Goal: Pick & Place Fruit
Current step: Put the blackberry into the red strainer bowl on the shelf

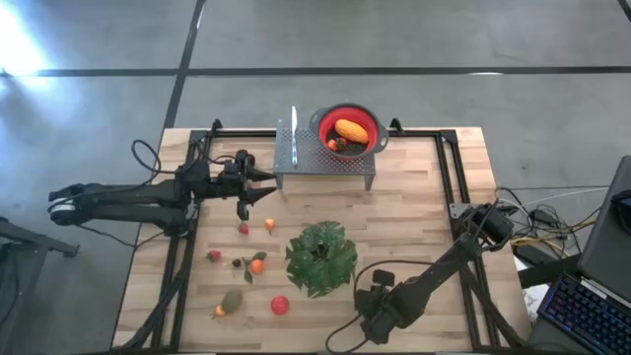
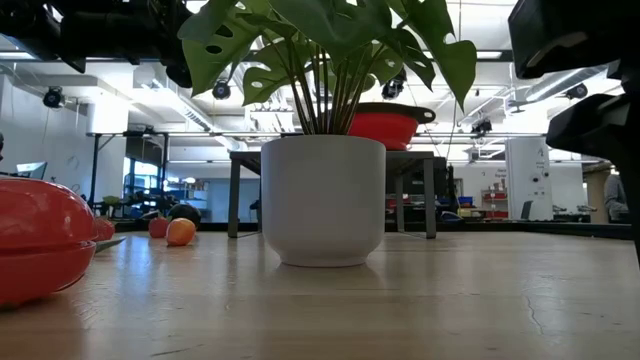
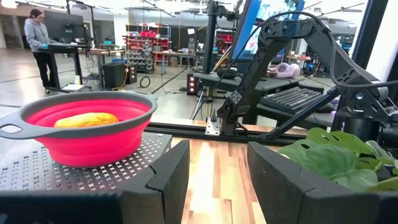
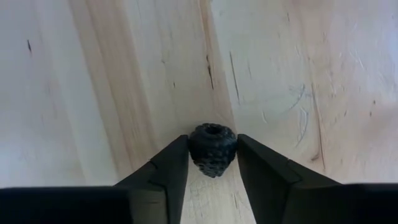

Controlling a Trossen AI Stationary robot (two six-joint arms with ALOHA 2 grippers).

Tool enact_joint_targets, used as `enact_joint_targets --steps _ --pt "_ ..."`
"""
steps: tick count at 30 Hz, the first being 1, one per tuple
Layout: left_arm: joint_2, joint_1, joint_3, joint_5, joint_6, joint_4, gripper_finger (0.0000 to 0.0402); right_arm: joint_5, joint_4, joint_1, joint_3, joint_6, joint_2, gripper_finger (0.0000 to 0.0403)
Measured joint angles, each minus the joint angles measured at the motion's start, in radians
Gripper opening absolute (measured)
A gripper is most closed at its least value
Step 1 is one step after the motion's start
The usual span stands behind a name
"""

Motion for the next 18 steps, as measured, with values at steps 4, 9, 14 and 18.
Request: enact_joint_targets --steps 4,9,14,18 --pt "0.0 0.0 0.0 0.0 0.0 0.0 0.0167 0.001 0.001 0.0 0.0 -0.006 0.0 0.0105" --pt "0.0 0.0 0.0 0.0 0.0 0.0 0.0167 0.003 0.001 0.0 0.0 -0.009 -0.001 0.0097" --pt "0.0 0.0 0.0 0.0 0.0 0.0 0.0167 0.003 -0.003 0.0 -0.001 -0.009 -0.017 0.011" --pt "0.0 0.0 0.0 0.0 0.0 0.0 0.0167 0.004 -0.054 0.0 -0.001 -0.005 -0.073 0.0101"
